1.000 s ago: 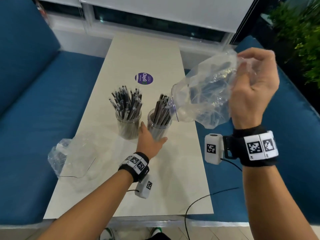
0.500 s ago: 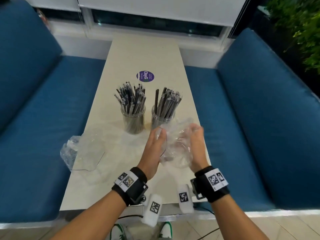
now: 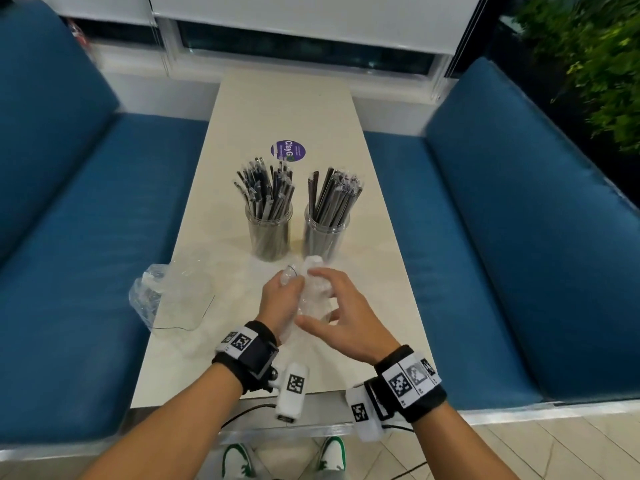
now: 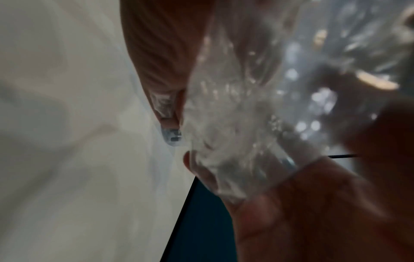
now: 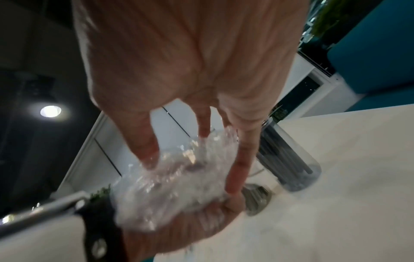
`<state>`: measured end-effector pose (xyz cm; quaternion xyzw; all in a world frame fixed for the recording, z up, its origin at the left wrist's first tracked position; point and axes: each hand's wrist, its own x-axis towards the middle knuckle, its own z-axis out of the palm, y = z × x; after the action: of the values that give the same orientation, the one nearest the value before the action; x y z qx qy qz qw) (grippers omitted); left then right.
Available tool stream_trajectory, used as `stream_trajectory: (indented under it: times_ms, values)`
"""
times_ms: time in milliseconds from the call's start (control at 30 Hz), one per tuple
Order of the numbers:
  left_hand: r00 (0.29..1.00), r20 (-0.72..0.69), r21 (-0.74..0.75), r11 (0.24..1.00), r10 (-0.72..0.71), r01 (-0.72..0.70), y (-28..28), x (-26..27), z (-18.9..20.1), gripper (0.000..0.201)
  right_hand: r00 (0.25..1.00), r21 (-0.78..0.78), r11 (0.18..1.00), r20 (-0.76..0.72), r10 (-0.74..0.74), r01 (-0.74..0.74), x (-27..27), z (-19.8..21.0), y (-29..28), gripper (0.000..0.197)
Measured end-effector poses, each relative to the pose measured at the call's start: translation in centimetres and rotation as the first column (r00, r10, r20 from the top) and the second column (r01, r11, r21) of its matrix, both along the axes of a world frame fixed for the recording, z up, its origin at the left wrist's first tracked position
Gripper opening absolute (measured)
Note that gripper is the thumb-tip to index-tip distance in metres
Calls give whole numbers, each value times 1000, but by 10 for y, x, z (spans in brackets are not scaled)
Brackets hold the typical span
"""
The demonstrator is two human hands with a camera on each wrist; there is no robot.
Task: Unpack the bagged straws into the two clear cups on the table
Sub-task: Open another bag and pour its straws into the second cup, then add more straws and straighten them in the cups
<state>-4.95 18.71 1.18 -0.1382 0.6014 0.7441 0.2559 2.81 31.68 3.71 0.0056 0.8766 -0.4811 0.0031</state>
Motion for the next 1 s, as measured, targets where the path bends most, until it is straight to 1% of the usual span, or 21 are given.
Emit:
stream_trajectory:
  times_ms: [33,67,133,167,233,267,300,333,400,433,467,533,567,633,700,733,767,833,900,933,1000]
  values:
    - [999,35,37,998,-41,40,0,4,4,22,999,43,999,-50,2,0,0,-4,-3,67]
    - [993,79,88,993,-82,75,-1,6,6,20,995,46,999,-96,-19,24,-1,-10,-5,58]
    - [977,157,222,969,-148,111,-5,9,9,20,981,-11,996,-177,-85,85,-4,-20,-7,37]
    - [968,172,314,941,-185,124,-8,9,9,23,969,-33,992,-211,-126,122,-6,-24,-8,28]
    - [956,166,391,906,-243,162,-15,8,5,35,937,-35,976,-274,-218,216,-10,-33,-6,18]
    - [953,163,339,922,-255,189,-17,7,0,43,919,-24,963,-295,-262,267,-12,-38,-4,16]
    - [953,141,228,945,-268,232,-18,5,-4,48,905,-2,950,-305,-298,312,-14,-45,-3,19]
    - [957,97,64,961,-274,269,-18,3,-8,48,897,29,938,-306,-320,345,-15,-52,-2,24]
    - [963,0,-260,930,-270,260,-17,-1,-18,38,901,120,920,-282,-329,373,-16,-69,-2,31]
    - [960,-51,-370,899,-274,236,-16,-4,-24,34,921,183,919,-247,-301,349,-15,-78,-3,31]
    - [955,-85,-441,870,-284,220,-16,-6,-30,32,951,257,922,-185,-247,290,-14,-89,-3,29]
    - [945,-123,-513,835,-302,201,-13,-12,-37,28,990,362,926,37,-133,111,-10,-104,-6,28]
    - [945,-140,-517,836,-296,185,-11,-14,-37,25,985,362,931,142,-97,39,-9,-108,-7,34]
    - [945,-174,-524,838,-278,150,-7,-17,-39,23,964,303,953,254,-82,1,-10,-105,-6,48]
    - [939,-221,-547,830,-265,106,-3,-22,-41,21,962,274,962,257,-91,18,-13,-99,-2,59]
    - [936,-243,-551,830,-255,83,-1,-24,-42,21,970,289,957,225,-93,24,-14,-94,1,62]
    - [932,-268,-550,833,-245,60,1,-25,-42,20,979,337,941,181,-92,26,-14,-88,4,62]
    - [920,-321,-556,831,-224,8,6,-29,-43,19,993,493,870,95,-70,14,-15,-76,12,63]
    - [899,-362,-618,785,-247,-33,10,-33,-44,20,997,590,808,63,-54,6,-17,-68,19,68]
    - [886,-377,-654,755,-270,-48,11,-35,-44,22,996,588,809,64,-67,16,-20,-65,23,69]
    - [875,-385,-678,733,-295,-51,12,-38,-44,23,993,488,871,55,-104,64,-26,-65,33,63]
